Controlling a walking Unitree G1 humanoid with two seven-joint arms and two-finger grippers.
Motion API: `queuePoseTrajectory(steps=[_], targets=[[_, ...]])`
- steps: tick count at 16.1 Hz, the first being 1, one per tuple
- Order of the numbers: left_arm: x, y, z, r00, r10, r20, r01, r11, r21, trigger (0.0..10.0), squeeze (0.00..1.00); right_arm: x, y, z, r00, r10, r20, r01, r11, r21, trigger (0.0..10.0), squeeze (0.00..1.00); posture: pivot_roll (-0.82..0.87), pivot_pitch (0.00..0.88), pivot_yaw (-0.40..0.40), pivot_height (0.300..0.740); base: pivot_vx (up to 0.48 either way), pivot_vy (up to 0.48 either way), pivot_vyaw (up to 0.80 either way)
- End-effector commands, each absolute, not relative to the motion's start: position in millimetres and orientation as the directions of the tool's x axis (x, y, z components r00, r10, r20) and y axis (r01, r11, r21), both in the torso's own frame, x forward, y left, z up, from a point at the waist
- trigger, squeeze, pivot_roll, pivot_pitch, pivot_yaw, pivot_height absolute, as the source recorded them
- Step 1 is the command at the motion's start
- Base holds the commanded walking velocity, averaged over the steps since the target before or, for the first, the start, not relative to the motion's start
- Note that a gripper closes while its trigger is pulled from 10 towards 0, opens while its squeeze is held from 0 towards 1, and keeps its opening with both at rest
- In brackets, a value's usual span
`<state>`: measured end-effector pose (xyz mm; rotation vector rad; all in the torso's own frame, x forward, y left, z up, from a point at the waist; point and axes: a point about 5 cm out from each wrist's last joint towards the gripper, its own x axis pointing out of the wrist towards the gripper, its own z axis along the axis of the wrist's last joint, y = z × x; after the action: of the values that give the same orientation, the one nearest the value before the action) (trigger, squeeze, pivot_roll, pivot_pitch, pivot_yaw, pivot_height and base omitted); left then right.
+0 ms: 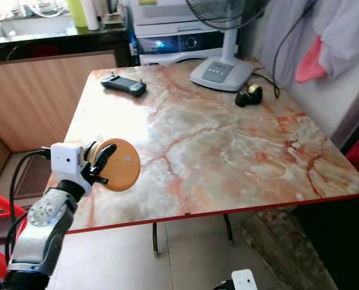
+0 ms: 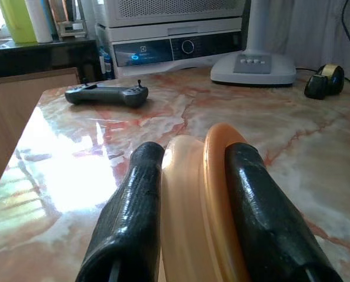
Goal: Restocking fridge
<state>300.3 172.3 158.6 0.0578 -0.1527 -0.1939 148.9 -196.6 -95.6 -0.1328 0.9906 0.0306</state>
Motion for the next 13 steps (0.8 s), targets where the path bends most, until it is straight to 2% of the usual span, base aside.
queuePoseTrajectory(steps=[1,5,7,10,11,13], targets=[[302.5,178.8,163.3,0.975,-0.153,0.161,0.141,0.986,0.084,10.0,0.0,146.5,-194.9,-96.7,0.542,-0.021,-0.84,-0.088,0.993,-0.081,10.0,0.0,0.02,0.0,0.054,0.74,0.0,0.0,0.0],[299.0,183.8,165.0,0.975,-0.153,0.16,0.134,0.983,0.126,10.0,0.0,147.1,-188.4,-96.9,0.546,0.028,-0.838,-0.125,0.991,-0.048,10.0,0.0,0.03,0.0,0.081,0.74,0.0,0.0,0.0],[298.9,181.0,164.6,0.972,-0.174,0.155,0.155,0.979,0.132,10.0,0.0,147.2,-186.4,-96.9,0.55,0.036,-0.835,-0.137,0.989,-0.048,10.0,0.0,0.03,0.0,0.083,0.74,0.0,0.0,-0.79],[301.1,176.1,164.4,0.973,-0.168,0.159,0.152,0.982,0.109,10.0,0.0,141.9,-186.4,-98.9,0.556,-0.028,-0.831,0.0,0.999,-0.034,10.0,0.0,0.03,0.0,0.048,0.74,0.0,0.0,-0.8],[302.9,174.7,165.7,0.975,-0.132,0.177,0.12,0.99,0.08,10.0,0.0,139.2,-189.4,-99.6,0.552,-0.089,-0.829,0.079,0.995,-0.054,10.0,0.0,0.03,0.0,0.039,0.74,0.0,0.0,-0.8],[301.6,172.9,167.0,0.977,-0.087,0.195,0.082,0.996,0.036,10.0,0.0,136.1,-194.3,-100.4,0.535,-0.136,-0.834,0.142,0.987,-0.07,10.0,0.0,0.03,0.0,0.05,0.74,0.0,0.0,-0.8]])
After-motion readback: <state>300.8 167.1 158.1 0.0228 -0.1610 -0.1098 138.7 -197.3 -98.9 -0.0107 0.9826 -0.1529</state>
